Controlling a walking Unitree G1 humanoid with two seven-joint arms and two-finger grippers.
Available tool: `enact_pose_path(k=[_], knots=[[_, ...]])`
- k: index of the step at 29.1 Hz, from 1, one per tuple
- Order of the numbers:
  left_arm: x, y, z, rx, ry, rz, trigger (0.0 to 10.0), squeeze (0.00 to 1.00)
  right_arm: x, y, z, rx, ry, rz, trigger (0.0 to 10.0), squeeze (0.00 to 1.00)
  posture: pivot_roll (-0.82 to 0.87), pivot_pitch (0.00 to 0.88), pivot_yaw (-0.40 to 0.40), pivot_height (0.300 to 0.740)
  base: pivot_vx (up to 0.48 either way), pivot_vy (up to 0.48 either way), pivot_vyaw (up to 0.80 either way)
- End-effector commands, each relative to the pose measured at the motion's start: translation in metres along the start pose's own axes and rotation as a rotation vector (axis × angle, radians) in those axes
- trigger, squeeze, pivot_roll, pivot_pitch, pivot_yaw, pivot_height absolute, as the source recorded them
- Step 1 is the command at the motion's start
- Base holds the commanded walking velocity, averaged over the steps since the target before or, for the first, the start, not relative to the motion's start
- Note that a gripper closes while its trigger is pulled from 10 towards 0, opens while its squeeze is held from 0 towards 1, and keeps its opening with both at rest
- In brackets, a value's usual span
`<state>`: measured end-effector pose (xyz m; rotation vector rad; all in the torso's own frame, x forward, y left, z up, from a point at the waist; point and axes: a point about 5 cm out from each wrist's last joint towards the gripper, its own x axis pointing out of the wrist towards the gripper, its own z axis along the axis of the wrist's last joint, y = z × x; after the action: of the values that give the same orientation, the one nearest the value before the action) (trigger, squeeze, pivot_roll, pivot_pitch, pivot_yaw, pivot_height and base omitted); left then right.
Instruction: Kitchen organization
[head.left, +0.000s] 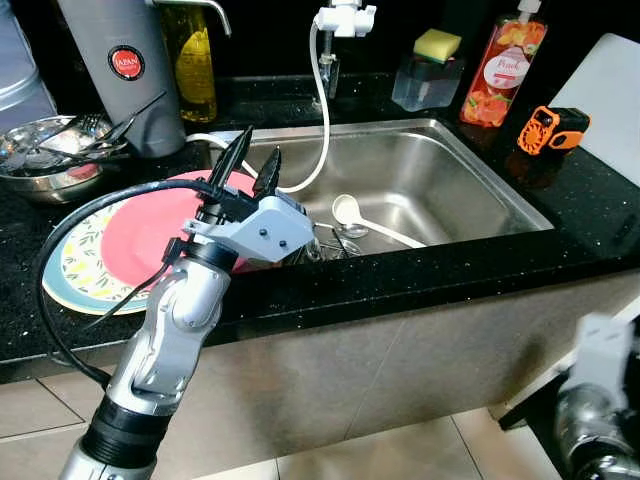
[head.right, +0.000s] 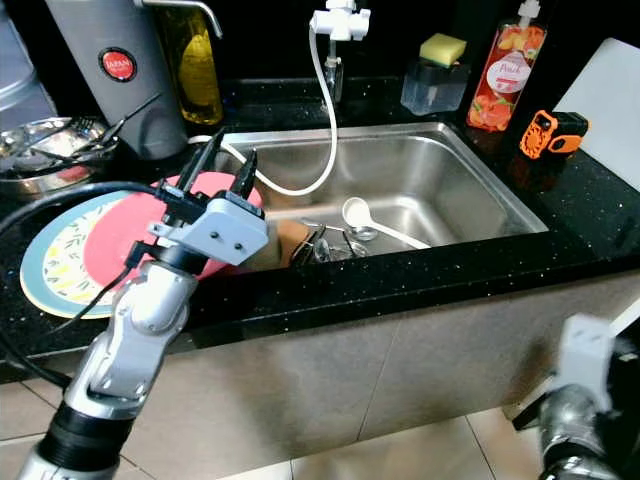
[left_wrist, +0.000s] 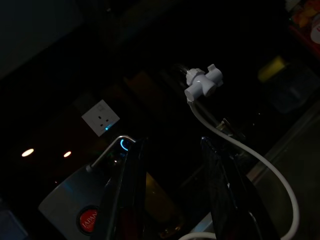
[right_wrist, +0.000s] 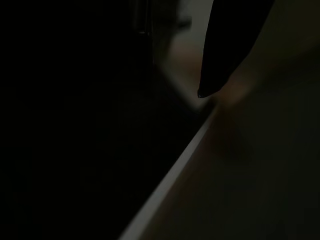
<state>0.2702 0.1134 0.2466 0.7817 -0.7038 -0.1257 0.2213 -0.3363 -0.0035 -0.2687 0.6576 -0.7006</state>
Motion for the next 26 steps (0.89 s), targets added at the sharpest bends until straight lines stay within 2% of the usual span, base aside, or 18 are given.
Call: enact_pose_path(k=[1,3,5,6,9,10,11,12,14,15,16,17,18,19,20,26], knots=[[0.002,-0.002,-0.001,0.010,-0.002,-0.001,10.0,0.00,-0.002,0.006,-0.009,-0.045,0.035,0.063,10.0,0.00,0.22,0.000,-0.062,0.740,0.000,0.000,0.00],[0.001,-0.003,-0.002,0.009,0.001,-0.001,10.0,0.00,-0.019,0.038,-0.041,-0.141,0.157,0.301,10.0,0.00,0.22,0.000,-0.063,0.740,0.000,0.000,0.00],[0.001,-0.003,-0.002,0.009,0.001,0.000,10.0,0.00,-0.039,0.062,-0.069,-0.241,0.250,0.497,10.0,0.00,0.23,0.000,-0.064,0.740,0.000,0.000,0.00],[0.001,-0.003,-0.002,0.009,0.001,0.000,10.0,0.00,-0.039,0.062,-0.069,-0.241,0.250,0.497,10.0,0.00,0.23,0.000,-0.064,0.740,0.000,0.000,0.00],[0.001,-0.001,-0.003,0.019,0.005,0.014,10.0,0.00,-0.067,0.085,-0.101,-0.442,0.308,0.726,10.0,0.00,0.24,0.000,-0.068,0.740,0.000,0.000,0.00],[0.001,-0.001,-0.003,0.019,0.005,0.014,10.0,0.00,-0.067,0.085,-0.101,-0.442,0.308,0.726,10.0,0.00,0.24,0.000,-0.068,0.740,0.000,0.000,0.00],[0.001,0.001,-0.004,0.029,0.011,0.027,10.0,0.00,-0.076,0.090,-0.111,-0.522,0.320,0.784,10.0,0.00,0.24,0.000,-0.070,0.740,0.000,0.000,0.00],[0.001,0.001,-0.004,0.029,0.011,0.027,10.0,0.00,-0.076,0.090,-0.111,-0.522,0.320,0.784,10.0,0.00,0.24,0.000,-0.070,0.740,0.000,0.000,0.00],[-0.001,0.011,-0.011,0.064,0.044,0.076,10.0,0.00,-0.089,0.097,-0.125,-0.718,0.295,0.855,10.0,0.00,0.25,0.000,-0.076,0.740,0.000,0.000,0.00],[-0.001,0.011,-0.011,0.064,0.044,0.076,10.0,0.00,-0.089,0.097,-0.125,-0.718,0.295,0.855,10.0,0.00,0.25,0.000,-0.076,0.740,0.000,0.000,0.00],[-0.002,0.017,-0.016,0.085,0.061,0.100,10.0,0.00,-0.092,0.099,-0.126,-0.786,0.270,0.872,10.0,0.00,0.26,0.000,-0.080,0.740,0.000,0.000,0.00],[-0.002,0.017,-0.016,0.085,0.061,0.100,10.0,0.00,-0.092,0.099,-0.126,-0.786,0.270,0.872,10.0,0.00,0.26,0.000,-0.080,0.740,0.000,0.000,0.00],[-0.004,0.024,-0.021,0.114,0.078,0.124,10.0,0.00,-0.093,0.103,-0.125,-0.821,0.250,0.883,10.0,0.00,0.26,0.000,-0.084,0.740,0.000,0.000,0.00],[-0.006,0.037,-0.030,0.158,0.109,0.164,10.0,0.00,-0.092,0.108,-0.119,-0.824,0.230,0.885,10.0,0.00,0.26,0.000,-0.084,0.740,0.000,0.000,0.00],[-0.008,0.043,-0.033,0.175,0.123,0.182,10.0,0.00,-0.092,0.110,-0.117,-0.818,0.223,0.882,10.0,0.00,0.26,0.000,-0.084,0.740,0.000,0.000,0.00],[-0.023,0.058,-0.045,0.233,0.195,0.251,10.0,0.00,-0.090,0.114,-0.110,-0.838,0.190,0.880,10.0,0.00,0.27,0.000,-0.084,0.740,0.000,0.000,0.00]])
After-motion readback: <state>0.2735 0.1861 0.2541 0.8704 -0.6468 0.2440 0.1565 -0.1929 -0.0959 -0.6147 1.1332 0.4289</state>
